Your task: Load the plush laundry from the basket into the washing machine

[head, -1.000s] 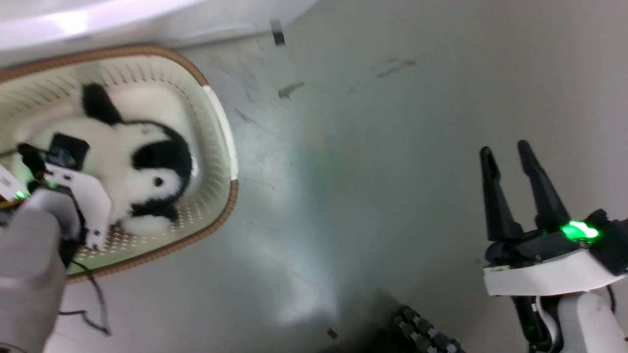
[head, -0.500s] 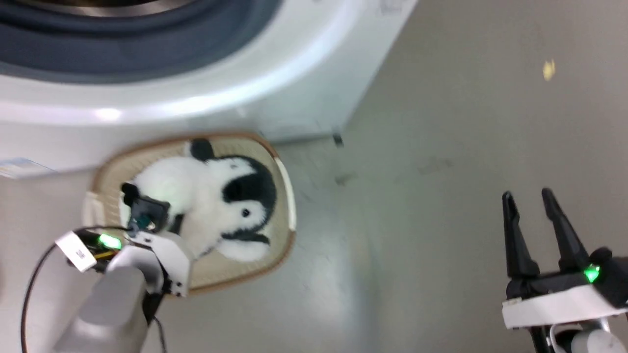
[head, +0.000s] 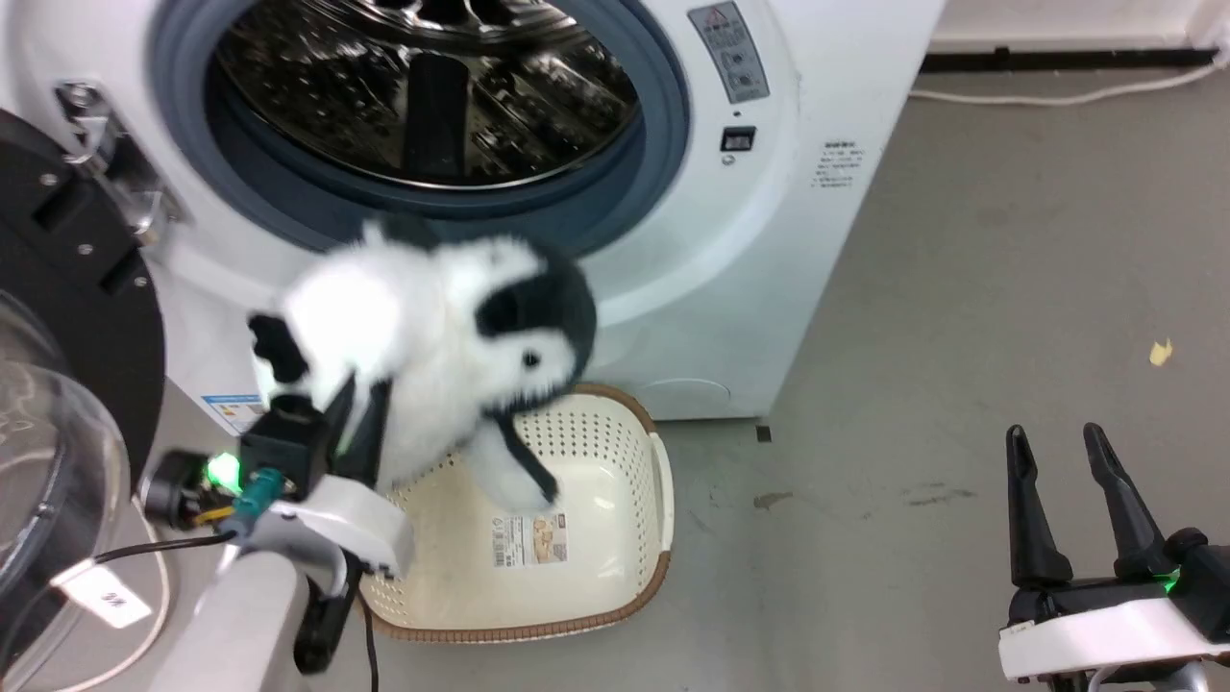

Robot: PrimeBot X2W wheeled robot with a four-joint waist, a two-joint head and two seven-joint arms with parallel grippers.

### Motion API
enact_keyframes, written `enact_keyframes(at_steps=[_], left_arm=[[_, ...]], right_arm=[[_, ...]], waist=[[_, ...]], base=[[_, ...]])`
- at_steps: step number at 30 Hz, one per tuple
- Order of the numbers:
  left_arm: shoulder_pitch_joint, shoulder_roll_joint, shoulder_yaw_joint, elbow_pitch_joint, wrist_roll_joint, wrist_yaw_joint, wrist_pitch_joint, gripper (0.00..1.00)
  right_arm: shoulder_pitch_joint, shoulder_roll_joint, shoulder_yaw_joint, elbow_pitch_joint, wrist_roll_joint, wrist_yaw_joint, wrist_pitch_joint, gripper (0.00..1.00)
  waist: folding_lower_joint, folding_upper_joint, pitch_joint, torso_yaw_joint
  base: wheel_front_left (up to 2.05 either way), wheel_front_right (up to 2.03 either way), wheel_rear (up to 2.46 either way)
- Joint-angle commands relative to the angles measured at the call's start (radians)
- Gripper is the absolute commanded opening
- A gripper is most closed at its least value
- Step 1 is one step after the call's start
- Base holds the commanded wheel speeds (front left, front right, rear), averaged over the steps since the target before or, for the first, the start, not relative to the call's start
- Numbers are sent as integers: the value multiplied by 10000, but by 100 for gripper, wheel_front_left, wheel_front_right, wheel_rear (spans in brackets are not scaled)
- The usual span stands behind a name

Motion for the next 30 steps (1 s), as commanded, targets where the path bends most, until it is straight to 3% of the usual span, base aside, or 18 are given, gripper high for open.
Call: enact_keyframes(at_steps=[1,8,15,23,30], left_arm=[[86,-35,174,-425,104,75,-67,0],[-165,82,918,-1806,246,83,-67,0],[-1707,746,1211,-2052,290,-191,402,0],[-4690,1601,1264,-1430,307,-729,1983,0],[-7856,2347,1208,198,432,-1057,2957,0]], right_arm=[[109,-4,-23,21,37,-9,-42,100],[-41,-4,227,-135,228,-9,-42,100],[-673,-4,458,-320,518,-9,-42,100],[-1567,-4,680,-468,1146,-9,-42,100],[-2028,-4,980,-511,1681,-9,-42,100]], waist=[[3,-1,-99,58],[3,-1,488,-303],[3,-1,2014,-963],[3,-1,3937,-1912],[3,-1,5118,-2736]], base=[[0,0,0],[0,0,0],[0,0,0],[0,0,0],[0,0,0]])
